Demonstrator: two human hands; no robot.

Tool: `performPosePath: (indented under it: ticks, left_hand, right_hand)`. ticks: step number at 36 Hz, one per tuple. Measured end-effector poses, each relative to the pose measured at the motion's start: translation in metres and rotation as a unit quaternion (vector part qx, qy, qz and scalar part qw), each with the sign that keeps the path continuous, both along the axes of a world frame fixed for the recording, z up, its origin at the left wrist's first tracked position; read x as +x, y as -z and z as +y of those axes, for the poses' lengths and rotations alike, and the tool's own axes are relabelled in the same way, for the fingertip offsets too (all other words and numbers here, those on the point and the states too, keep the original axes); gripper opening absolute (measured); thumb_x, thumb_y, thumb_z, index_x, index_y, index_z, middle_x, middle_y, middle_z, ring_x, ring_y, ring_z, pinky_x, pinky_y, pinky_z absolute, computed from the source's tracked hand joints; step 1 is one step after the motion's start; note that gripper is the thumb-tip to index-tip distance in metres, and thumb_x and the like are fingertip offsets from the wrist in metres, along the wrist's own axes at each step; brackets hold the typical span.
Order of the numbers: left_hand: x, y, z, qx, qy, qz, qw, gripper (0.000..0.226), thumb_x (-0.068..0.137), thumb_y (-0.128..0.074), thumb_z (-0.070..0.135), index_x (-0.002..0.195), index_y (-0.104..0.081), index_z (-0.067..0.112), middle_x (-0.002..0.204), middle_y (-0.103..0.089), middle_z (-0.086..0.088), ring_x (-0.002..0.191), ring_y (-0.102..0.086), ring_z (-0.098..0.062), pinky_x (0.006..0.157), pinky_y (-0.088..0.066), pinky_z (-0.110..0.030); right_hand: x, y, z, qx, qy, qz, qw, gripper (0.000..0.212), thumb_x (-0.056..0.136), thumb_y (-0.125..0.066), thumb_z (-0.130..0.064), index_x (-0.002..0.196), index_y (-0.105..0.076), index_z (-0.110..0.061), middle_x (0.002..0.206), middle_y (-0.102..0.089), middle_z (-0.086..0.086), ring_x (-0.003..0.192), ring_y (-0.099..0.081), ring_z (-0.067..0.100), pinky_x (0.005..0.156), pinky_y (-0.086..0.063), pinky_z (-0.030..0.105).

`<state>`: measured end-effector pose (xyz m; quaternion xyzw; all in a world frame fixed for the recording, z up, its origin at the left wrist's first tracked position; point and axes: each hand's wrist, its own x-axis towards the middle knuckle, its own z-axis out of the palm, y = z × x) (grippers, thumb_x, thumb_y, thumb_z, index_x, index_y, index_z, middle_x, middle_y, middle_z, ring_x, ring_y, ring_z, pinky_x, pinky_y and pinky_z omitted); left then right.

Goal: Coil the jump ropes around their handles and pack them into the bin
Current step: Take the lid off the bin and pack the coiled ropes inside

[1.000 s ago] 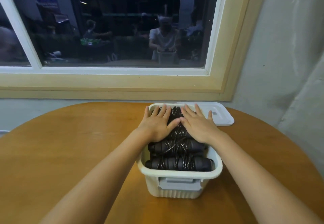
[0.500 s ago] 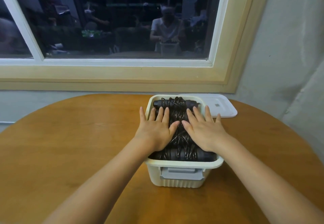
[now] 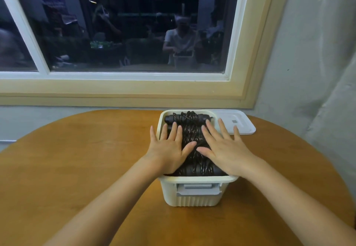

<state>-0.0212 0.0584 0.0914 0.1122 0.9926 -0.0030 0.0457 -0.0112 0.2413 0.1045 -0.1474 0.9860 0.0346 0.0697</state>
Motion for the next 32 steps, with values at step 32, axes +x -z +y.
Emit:
performPosePath:
  ticks: [32]
  left_hand:
    - [-0.095, -0.006, -0.013, 0.089, -0.054, 0.034, 0.994, 0.075, 0.097, -0.006, 0.065, 0.158, -0.001, 0.022, 0.166, 0.003, 0.002, 0.153, 0.003, -0.023, 0.114, 0.013, -0.066]
  right_hand:
    - [-0.112, 0.004, 0.000, -0.572, 0.067, 0.067, 0.815, 0.044, 0.108, -0.035, -0.028, 0.149, -0.040, -0.013, 0.154, -0.040, 0.000, 0.145, -0.031, 0.015, 0.106, -0.021, 0.014]
